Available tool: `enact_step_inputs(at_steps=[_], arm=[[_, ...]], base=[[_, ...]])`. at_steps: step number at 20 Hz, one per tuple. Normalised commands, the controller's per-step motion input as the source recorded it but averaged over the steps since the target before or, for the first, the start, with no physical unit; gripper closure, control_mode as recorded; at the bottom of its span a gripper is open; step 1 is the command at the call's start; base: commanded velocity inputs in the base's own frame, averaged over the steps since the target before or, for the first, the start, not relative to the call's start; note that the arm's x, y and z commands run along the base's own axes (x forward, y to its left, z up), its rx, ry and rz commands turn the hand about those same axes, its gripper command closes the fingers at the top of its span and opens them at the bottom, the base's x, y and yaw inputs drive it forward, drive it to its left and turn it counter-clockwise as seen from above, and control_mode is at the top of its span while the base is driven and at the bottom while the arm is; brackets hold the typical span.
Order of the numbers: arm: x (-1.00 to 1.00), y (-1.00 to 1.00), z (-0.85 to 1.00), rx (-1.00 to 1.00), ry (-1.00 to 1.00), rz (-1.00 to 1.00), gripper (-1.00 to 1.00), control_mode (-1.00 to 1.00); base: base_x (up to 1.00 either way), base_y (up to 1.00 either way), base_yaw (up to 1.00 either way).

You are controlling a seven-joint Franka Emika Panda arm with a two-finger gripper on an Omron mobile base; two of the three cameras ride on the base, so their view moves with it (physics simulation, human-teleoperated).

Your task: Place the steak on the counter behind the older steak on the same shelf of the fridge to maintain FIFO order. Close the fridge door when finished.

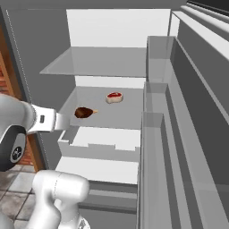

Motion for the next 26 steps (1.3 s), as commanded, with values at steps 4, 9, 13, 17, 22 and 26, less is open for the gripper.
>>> enact_step_inputs(at_steps=[4,9,13,17,22,26], arm=[[-0.07,0.03,-0.08,0.00,0.00,0.00,-1.00,1.00],[0.00,0.00,0.00,0.00,0.00,0.00,-1.00,1.00],[0.00,0.00,0.00,0.00,0.00,0.00,-1.00,1.00],[0.00,0.00,0.00,0.00,0.00,0.00,-1.00,1.00],[0.00,0.00,0.00,0.00,0.00,0.00,-1.00,1.00],[0.00,0.00,0.00,0.00,0.00,0.00,-1.00,1.00]], base=[[-0.48,0.11,-0.11],[-0.83,0.30,-0.32],[-0.83,0.42,-0.41],[-0.79,0.45,-0.54],[-0.42,0.17,-0.63],[-0.21,-0.05,-0.83]])
